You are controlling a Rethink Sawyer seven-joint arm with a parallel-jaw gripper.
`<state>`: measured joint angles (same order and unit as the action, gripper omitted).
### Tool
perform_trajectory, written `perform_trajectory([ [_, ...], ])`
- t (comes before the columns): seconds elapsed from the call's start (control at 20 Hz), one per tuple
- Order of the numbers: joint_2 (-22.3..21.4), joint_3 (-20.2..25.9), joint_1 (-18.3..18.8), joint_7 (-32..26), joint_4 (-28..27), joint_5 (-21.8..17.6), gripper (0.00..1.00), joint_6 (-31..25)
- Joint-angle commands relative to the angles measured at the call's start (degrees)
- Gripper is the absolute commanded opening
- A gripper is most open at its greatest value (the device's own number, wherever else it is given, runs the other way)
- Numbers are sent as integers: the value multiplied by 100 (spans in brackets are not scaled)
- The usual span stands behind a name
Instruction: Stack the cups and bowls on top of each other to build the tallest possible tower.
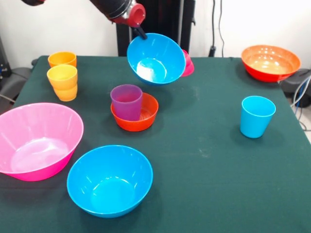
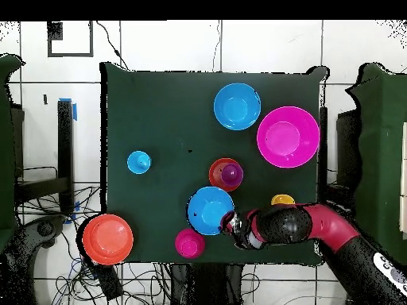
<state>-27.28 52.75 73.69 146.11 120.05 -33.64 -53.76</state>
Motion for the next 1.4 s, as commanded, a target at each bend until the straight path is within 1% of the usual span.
perform_trajectory([
  [0.05, 193, -99, -285, -1345, -369, -210, 0, -81],
  [0.2, 192, -75, -269, -1365, -387, -200, 0, -104],
  [0.4, 210, -50, -271, -1425, -477, -282, 0, -30],
  [0.55, 120, 77, -212, -1448, -386, -84, 0, -195],
  [0.6, 32, 169, -176, -1404, -297, 20, 0, -218],
  [0.7, -352, 543, -27, -1284, -35, 429, 0, -420],
  [0.8, -833, 1106, 215, -1187, 234, 938, 0, -637],
  [0.9, -1188, 1530, 366, -1266, 178, 1155, 0, -732],
  [1.0, -1504, 1801, 441, -1509, -49, 1141, 0, -846],
  [1.1, -1690, 1968, 496, -1772, -268, 964, 0, -811],
  [1.2, -1621, 1993, 460, -1955, -490, 802, 0, -773],
  [1.3, -1540, 1999, 423, -1972, -569, 812, 0, -853],
  [1.35, -1538, 2031, 443, -1901, -515, 858, 0, -842],
  [1.4, -1448, 1959, 424, -1812, -447, 799, 0, -710],
])
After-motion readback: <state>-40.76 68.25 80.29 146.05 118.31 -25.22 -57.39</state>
